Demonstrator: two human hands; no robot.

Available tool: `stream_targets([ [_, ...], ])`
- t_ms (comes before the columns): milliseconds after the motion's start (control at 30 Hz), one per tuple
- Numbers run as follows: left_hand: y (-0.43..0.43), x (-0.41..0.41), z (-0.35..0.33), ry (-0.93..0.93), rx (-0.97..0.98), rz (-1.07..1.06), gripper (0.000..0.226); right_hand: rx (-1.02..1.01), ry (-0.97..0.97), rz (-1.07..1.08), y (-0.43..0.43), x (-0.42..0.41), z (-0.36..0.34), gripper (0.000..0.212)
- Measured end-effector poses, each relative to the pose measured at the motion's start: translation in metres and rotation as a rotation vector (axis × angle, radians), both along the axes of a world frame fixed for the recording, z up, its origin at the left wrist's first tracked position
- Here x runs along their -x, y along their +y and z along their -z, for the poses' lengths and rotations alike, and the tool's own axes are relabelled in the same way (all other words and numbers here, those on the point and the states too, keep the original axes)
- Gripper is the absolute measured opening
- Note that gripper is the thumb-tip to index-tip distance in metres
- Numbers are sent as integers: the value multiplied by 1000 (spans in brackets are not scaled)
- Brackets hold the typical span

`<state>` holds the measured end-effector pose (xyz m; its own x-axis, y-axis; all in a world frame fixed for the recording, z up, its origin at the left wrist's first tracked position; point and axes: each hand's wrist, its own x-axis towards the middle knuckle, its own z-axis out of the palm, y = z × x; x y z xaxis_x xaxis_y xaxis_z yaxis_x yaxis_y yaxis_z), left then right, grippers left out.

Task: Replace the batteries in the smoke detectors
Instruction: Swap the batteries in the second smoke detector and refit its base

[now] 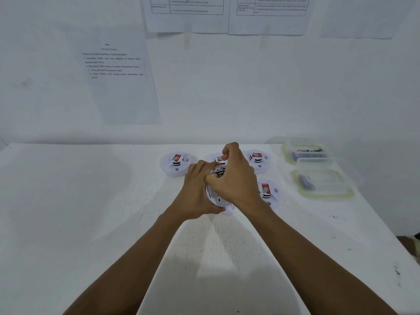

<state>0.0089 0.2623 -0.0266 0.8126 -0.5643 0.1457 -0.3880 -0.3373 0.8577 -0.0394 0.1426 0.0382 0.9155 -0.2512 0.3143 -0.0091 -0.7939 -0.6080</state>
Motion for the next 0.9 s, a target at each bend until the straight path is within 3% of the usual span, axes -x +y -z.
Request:
stream_targets([
  [100, 5, -1, 2, -4, -4, 24, 102, -34, -36, -69, -4, -2, 5, 45],
  [167, 8, -2, 0, -108, -15, 16, 92, -3, -90, -146, -9, -3, 11, 39],
  [400, -3, -6, 3, -147, -3, 14, 92, 68, -246, -281, -30, -5, 29, 20],
  [533, -14, -4, -2, -244, -45, -7, 94, -90, -338, -262, -51, 5, 17, 15],
  [667, -40, 0, -11, -306, -48, 15, 104, -128, -263, -199, -105, 21, 6, 26],
  [767, -67, 7, -22, -329, -14, 17, 101, -31, -239, -100, -163, 29, 1, 13],
  [900, -102, 18, -32, -320, 13, 34, 102, 27, -71, 35, -245, 35, 0, 7],
])
